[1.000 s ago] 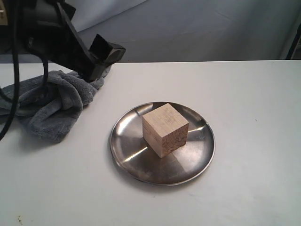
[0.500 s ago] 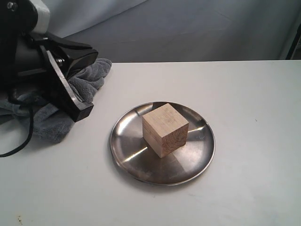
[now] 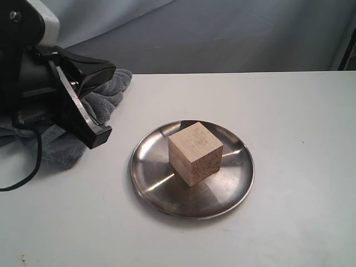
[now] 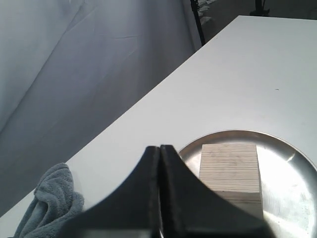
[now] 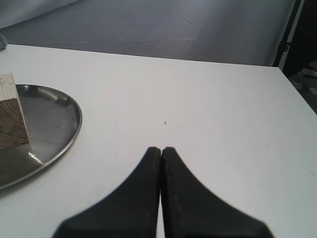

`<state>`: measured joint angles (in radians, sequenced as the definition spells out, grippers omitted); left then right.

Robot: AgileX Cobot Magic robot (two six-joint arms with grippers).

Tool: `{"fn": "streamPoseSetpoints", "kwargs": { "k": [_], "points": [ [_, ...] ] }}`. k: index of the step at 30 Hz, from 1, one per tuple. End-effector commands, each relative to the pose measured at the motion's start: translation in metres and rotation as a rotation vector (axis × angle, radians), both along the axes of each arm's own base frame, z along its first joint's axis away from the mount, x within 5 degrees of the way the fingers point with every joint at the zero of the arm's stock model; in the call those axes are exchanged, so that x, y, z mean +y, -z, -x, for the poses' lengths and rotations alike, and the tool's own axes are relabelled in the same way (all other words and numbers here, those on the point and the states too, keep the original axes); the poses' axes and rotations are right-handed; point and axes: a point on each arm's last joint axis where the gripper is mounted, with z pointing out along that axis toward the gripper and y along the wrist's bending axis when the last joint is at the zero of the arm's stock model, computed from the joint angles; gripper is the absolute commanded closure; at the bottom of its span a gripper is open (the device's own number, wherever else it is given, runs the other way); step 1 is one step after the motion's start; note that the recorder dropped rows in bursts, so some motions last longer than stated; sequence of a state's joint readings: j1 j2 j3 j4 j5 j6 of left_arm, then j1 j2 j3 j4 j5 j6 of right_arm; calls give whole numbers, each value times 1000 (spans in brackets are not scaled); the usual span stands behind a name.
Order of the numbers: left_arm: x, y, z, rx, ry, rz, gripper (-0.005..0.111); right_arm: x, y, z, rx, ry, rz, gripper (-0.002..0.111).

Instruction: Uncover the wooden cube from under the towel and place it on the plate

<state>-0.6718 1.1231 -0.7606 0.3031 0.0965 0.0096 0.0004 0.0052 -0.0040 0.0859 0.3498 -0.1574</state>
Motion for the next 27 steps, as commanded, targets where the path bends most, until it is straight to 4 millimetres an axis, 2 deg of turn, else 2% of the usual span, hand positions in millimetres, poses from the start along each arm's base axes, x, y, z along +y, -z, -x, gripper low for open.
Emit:
{"fn": "streamPoseSetpoints", "kwargs": {
  "k": [1, 4, 7, 9, 15, 20, 21, 22, 23, 24, 25, 27],
  "points": [
    [0, -2, 2, -8, 3, 25, 107, 0, 1, 0, -1, -1, -5, 108],
    [-1, -4, 1, -35, 15, 22, 107, 0, 1, 0, -1, -1, -5, 108],
    [-2, -3, 2, 53, -26, 132, 107, 0, 1, 0, -1, -1, -5, 108],
    [0, -4, 4, 65, -33, 129, 107, 0, 1, 0, -1, -1, -5, 108],
    [24, -19, 27, 109, -87, 125, 107, 0, 1, 0, -1, -1, -5, 108],
    [60, -35, 52, 43, -177, 291, 107, 0, 1, 0, -1, -1, -5, 108],
    [77, -31, 62, -5, -222, 363, 107, 0, 1, 0, -1, -1, -5, 108],
    [84, -27, 67, -19, -250, 392, 107, 0, 1, 0, -1, -1, -5, 108],
    [98, -15, 79, -40, -304, 448, 107, 0, 1, 0, -1, -1, -5, 108],
    [105, -7, 86, -47, -329, 471, 107, 0, 1, 0, -1, -1, -5, 108],
    [113, 11, 95, -72, -357, 484, 107, 0, 1, 0, -1, -1, -5, 108],
    [121, 34, 107, -147, -377, 520, 107, 0, 1, 0, -1, -1, -5, 108]
  ]
}}
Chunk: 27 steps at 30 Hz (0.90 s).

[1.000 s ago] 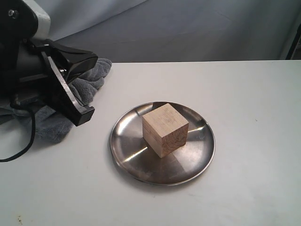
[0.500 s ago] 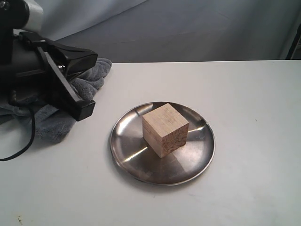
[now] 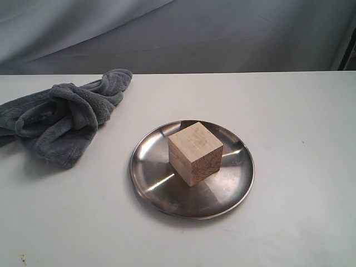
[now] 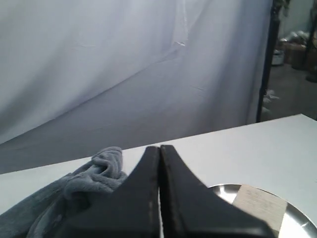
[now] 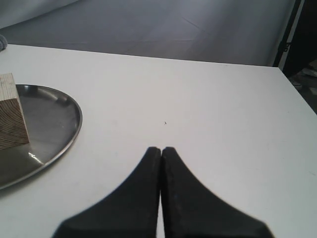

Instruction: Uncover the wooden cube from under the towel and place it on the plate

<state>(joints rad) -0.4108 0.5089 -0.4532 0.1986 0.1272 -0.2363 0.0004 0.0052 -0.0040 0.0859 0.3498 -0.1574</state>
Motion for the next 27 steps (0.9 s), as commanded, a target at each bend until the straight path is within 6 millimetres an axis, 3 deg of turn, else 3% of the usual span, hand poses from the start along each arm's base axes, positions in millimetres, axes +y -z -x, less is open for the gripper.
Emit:
{"fn": "streamPoseSetpoints", "kwargs": {
  "k": [1, 5, 8, 14, 19, 27],
  "points": [
    [16, 43, 21, -113, -72, 78, 107, 0, 1, 0, -1, -1, -5, 108],
    [28, 91, 33, -195, -187, 212, 107, 0, 1, 0, -1, -1, -5, 108],
    [37, 95, 34, -148, -313, 294, 107, 0, 1, 0, -1, -1, -5, 108],
    [43, 97, 34, -154, -391, 241, 107, 0, 1, 0, -1, -1, -5, 108],
    [46, 108, 42, -80, -441, 67, 107, 0, 1, 0, -1, -1, -5, 108],
    [54, 127, 50, 105, -535, 65, 107, 0, 1, 0, -1, -1, -5, 108]
  ]
}}
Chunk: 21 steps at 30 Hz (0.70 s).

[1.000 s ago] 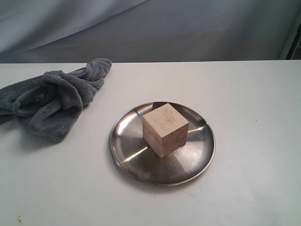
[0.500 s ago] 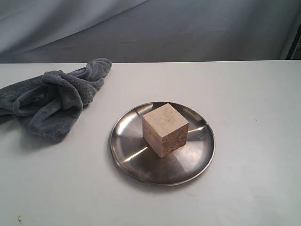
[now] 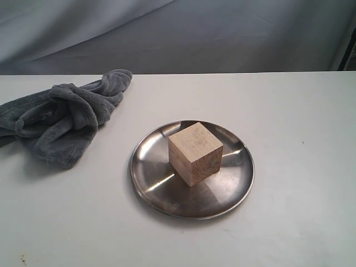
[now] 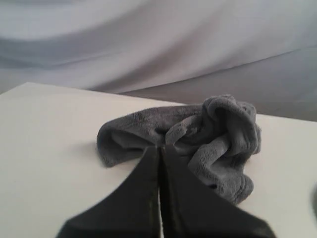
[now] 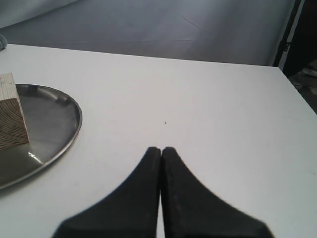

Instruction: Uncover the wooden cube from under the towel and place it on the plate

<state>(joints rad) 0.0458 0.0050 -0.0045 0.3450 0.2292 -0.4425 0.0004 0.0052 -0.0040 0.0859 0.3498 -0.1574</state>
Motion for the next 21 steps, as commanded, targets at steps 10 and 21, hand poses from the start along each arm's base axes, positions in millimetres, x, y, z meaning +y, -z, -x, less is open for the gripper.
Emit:
{"fn": "streamPoseSetpoints", "kwargs": {
  "k": [10, 21],
  "points": [
    [1, 6, 1, 51, -17, 34, 107, 0, 1, 0, -1, -1, -5, 108],
    [-4, 8, 1, 83, 52, -73, 107, 0, 1, 0, -1, -1, -5, 108]
  ]
}}
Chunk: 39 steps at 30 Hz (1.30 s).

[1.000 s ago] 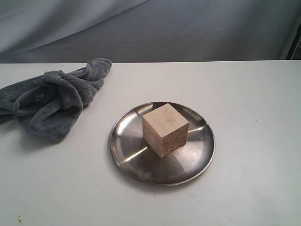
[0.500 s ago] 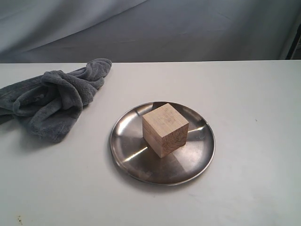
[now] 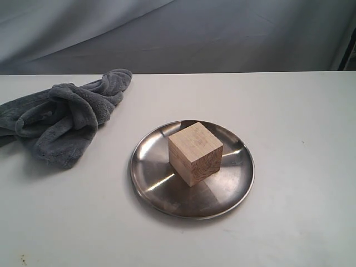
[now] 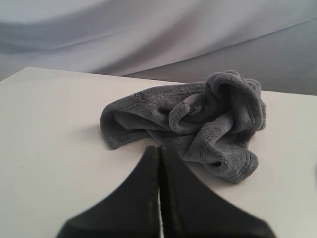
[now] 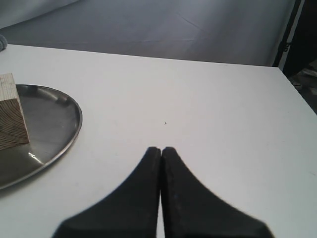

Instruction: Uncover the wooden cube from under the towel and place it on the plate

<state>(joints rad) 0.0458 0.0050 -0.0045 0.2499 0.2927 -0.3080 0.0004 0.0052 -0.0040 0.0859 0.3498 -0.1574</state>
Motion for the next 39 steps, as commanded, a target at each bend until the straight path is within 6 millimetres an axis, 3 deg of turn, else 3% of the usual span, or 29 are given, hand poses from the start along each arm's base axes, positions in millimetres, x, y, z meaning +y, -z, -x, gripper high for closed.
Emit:
{"fn": "streamPoseSetpoints", "kwargs": {
  "k": [1, 39],
  "points": [
    [-4, 2, 0, 11, 50, -48, 107, 0, 1, 0, -1, -1, -5, 108],
    [-8, 1, 0, 9, 106, -115, 107, 0, 1, 0, -1, -1, -5, 108]
  ]
}}
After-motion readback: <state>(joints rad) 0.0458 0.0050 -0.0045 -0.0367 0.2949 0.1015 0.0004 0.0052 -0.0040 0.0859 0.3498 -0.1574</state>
